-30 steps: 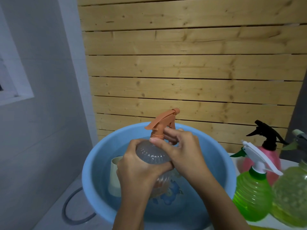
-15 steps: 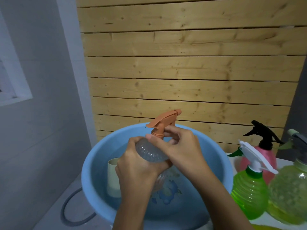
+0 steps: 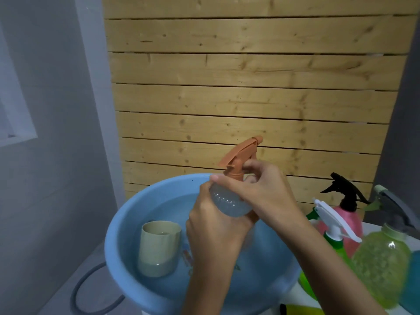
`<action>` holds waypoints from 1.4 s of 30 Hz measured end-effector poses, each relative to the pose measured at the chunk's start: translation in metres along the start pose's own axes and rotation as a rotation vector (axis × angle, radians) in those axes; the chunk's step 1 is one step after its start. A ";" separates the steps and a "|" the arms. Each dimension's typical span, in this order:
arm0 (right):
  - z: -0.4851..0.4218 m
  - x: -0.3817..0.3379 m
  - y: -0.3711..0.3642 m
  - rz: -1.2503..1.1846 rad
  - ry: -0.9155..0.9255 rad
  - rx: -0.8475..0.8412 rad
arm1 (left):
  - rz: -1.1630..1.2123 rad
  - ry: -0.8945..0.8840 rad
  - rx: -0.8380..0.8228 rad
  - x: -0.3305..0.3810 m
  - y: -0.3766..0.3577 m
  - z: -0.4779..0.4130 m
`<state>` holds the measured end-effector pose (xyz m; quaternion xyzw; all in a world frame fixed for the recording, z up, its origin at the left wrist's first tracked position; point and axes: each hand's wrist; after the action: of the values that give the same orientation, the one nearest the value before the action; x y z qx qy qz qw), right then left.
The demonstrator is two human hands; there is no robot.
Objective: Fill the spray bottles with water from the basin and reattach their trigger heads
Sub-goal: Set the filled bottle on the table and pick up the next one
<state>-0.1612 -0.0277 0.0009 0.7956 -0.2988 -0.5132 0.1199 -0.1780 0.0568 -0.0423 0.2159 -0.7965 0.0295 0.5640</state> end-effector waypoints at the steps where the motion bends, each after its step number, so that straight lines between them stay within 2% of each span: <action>1: -0.003 0.001 0.004 0.022 0.004 0.039 | -0.014 -0.022 -0.015 0.003 -0.005 0.003; 5: -0.018 0.006 0.023 0.009 0.028 0.171 | 0.021 -0.220 -0.118 0.004 -0.018 0.005; 8: -0.030 0.012 0.043 -0.057 0.011 0.181 | 0.019 -0.381 -0.261 0.002 -0.022 0.004; 14: -0.055 0.017 0.074 0.062 0.043 0.168 | 0.000 -0.481 -0.386 -0.003 -0.030 -0.003; 18: -0.069 0.027 0.083 0.098 0.008 0.222 | -0.038 -0.471 -0.428 -0.007 -0.036 -0.006; 21: -0.076 0.037 0.087 0.111 -0.030 0.227 | -0.029 -0.394 -0.447 -0.008 -0.038 -0.007; 26: -0.084 0.060 0.093 0.239 -0.095 0.242 | -0.043 -0.346 -0.469 -0.007 -0.039 -0.007; 34: -0.080 0.089 0.101 0.392 -0.128 0.239 | -0.043 -0.318 -0.417 -0.013 -0.037 -0.006; 39: -0.076 0.104 0.102 0.522 -0.177 0.166 | -0.037 -0.303 -0.383 -0.010 -0.036 -0.007; 42: -0.072 0.113 0.101 0.600 -0.235 0.099 | -0.111 -0.350 -0.374 -0.010 -0.039 -0.006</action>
<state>-0.0993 -0.1843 -0.0009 0.6121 -0.5565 -0.5282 0.1915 -0.1555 0.0262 -0.0571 0.1530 -0.8605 -0.1872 0.4484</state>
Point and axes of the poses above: each hand's wrist, its own z-axis away from the middle knuckle, its own y-axis out of the back of the hand, x = y × z, and after that the axes turned 13 degrees about z, right-handed
